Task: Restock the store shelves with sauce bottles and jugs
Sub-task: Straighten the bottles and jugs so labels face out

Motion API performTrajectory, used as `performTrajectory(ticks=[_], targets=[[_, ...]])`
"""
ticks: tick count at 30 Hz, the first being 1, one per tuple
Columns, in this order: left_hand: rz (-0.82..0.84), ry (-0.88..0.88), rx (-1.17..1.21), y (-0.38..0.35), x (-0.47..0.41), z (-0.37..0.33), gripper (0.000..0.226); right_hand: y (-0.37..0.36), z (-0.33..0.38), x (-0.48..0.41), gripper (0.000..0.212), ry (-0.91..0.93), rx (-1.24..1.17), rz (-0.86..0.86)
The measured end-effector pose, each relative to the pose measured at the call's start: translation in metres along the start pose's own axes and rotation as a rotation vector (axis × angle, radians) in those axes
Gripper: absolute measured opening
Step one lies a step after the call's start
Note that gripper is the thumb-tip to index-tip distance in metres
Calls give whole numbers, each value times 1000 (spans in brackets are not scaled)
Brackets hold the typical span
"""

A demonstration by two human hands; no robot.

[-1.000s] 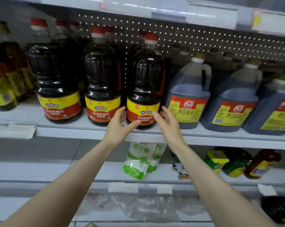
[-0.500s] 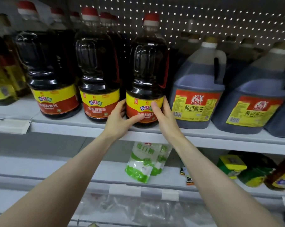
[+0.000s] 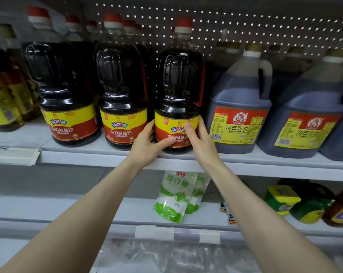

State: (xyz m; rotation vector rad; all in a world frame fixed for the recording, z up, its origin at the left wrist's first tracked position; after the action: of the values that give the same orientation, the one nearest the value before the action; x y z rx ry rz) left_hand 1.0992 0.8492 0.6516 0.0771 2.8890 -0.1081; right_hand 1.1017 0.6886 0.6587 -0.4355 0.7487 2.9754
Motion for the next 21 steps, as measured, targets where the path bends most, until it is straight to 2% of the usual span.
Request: performTrajectory(ticks=[5, 21], targets=[[35, 8, 42, 0, -2, 0, 67, 0, 1, 1, 59, -8, 8, 2], [103, 52, 45, 3, -8, 1, 60, -5, -1, 1, 64, -28, 6, 34]])
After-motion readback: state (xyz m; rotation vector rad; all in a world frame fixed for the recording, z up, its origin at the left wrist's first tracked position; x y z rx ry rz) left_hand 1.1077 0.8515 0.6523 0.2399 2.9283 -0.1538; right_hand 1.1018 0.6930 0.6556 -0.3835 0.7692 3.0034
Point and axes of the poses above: each hand's wrist, its own x-axis away from the middle knuckle, its own y-axis out of the back of the hand, z = x × y, the point moved 2 cm from there along -x, towards the middle knuckle, and after that the axes turned 15 degrees about x, right-handed, at the moved point
